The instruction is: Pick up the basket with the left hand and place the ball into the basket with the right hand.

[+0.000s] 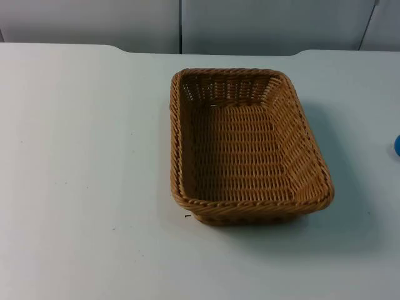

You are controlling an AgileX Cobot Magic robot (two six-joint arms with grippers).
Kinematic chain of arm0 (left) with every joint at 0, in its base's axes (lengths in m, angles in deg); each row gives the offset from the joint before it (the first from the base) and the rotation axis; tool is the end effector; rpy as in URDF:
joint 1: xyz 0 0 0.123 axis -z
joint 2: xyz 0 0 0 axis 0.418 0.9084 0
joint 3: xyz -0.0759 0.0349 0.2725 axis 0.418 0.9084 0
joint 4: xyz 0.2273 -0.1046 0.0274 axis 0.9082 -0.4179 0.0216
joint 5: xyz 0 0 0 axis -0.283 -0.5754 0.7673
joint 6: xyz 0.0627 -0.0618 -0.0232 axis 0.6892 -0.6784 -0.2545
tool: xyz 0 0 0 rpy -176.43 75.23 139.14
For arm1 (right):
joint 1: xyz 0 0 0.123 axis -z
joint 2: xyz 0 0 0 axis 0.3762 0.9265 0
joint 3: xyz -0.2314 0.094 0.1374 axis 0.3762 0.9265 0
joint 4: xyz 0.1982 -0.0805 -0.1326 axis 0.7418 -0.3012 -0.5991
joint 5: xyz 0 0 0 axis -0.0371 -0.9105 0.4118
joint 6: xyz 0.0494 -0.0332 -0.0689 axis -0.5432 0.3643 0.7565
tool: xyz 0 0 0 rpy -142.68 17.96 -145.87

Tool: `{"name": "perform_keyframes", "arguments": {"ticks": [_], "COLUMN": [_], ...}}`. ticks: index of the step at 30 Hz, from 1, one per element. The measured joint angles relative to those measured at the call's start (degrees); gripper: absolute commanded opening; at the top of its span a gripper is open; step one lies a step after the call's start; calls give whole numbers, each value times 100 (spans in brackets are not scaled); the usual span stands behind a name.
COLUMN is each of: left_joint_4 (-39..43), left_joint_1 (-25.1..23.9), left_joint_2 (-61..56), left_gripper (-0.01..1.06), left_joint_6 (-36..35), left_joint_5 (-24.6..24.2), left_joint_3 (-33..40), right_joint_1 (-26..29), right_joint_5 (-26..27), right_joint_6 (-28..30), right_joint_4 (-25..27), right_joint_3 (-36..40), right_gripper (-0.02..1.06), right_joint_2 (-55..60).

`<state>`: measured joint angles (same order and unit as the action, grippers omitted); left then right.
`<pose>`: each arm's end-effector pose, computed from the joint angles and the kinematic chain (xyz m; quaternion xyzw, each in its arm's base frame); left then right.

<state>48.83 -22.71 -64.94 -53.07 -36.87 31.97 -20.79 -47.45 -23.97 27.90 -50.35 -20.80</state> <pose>-0.0069 -0.0016 0.2791 0.0044 0.8570 -0.0271 0.5146 -0.0076 -0.0041 0.2795 0.0198 0.8571 -0.0274 0.5140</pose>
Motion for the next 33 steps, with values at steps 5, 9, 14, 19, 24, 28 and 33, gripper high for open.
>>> {"name": "perform_keyframes", "arguments": {"ticks": [5,9,14,19,24,28,33], "left_joint_4": [-133,-229,-339,-416,-582,-967,-1555], "left_joint_1": [0,0,0,0,0,0,0], "left_joint_2": [0,77,712,1480,2495,3217,3958], "left_gripper": [103,103,103,103,103,103,103], "left_joint_6": [-171,-237,-273,-245,116,432,921], "left_joint_5": [0,10,212,594,975,1367,1726], "left_joint_3": [-63,-287,-643,-1015,-1669,-2179,-2598], "right_joint_1": [0,0,0,0,0,0,0], "right_joint_5": [0,0,0,0,0,0,0], "right_joint_6": [0,0,0,0,0,-12,-12], "right_joint_4": [0,0,0,0,0,0,0], "right_joint_3": [0,0,0,0,0,0,0], "right_gripper": [104,104,104,104,104,104,104], "right_joint_2": [0,0,0,0,0,0,0]}}
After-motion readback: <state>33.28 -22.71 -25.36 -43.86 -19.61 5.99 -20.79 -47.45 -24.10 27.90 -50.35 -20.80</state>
